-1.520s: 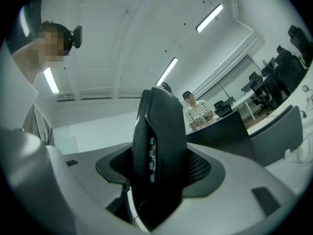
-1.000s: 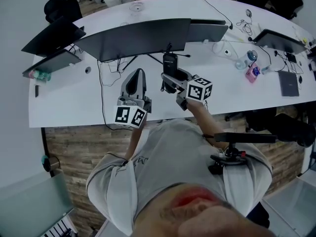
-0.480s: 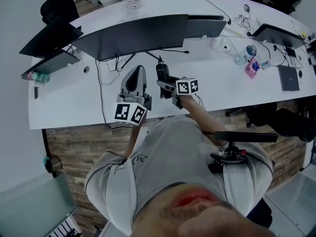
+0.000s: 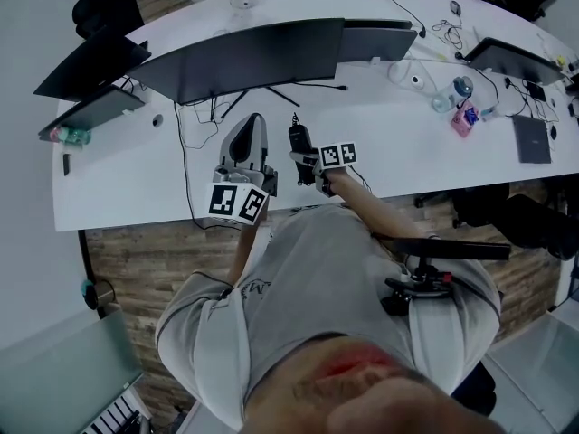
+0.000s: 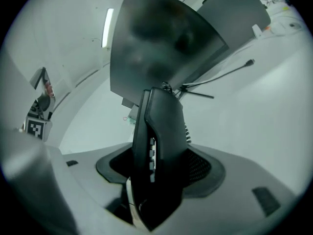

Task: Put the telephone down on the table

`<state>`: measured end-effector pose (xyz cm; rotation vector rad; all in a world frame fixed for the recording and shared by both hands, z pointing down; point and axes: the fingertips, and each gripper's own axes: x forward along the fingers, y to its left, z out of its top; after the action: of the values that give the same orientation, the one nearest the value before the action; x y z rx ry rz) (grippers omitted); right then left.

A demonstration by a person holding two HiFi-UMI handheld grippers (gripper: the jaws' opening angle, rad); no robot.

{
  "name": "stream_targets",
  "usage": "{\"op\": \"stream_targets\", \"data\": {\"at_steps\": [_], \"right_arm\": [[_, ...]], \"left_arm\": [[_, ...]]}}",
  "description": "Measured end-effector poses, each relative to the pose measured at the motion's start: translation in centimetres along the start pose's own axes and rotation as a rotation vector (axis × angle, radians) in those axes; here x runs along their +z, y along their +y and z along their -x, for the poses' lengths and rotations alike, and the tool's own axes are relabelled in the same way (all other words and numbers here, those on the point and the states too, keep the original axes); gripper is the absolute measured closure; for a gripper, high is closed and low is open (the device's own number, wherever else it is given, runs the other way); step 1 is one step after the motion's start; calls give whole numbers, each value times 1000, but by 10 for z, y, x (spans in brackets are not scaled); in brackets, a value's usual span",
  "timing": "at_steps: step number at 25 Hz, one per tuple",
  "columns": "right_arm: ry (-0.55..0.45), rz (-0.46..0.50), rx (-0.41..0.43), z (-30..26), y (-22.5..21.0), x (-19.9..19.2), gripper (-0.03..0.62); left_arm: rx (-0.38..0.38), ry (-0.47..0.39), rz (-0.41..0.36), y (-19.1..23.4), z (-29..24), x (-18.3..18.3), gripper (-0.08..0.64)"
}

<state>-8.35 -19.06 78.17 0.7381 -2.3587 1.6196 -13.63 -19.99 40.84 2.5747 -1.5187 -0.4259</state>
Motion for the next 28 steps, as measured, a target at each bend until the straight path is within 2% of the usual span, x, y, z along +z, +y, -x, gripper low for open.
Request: {"op": "stream_targets", "data": {"at_steps": [7,11,18,22,28], "right_arm": [[137,-96,-78,-20,-54,-45,302],[180,-175,-110,-29,-80,-66,302],[185,-282,-136,-28,-102,-86,302],[190,-291,-178,-28,-118,-90,302],[176,-319,-163,-30,-122,-91,302]], "left_arm": [[13,-4,-8,-1,1,2,551],[25,2,-12,2,4,2,551],[54,11,-18,3,11,-1,551],[56,19,-30,3,11,0,551],[53,28,-51,3,12,3,551]]}}
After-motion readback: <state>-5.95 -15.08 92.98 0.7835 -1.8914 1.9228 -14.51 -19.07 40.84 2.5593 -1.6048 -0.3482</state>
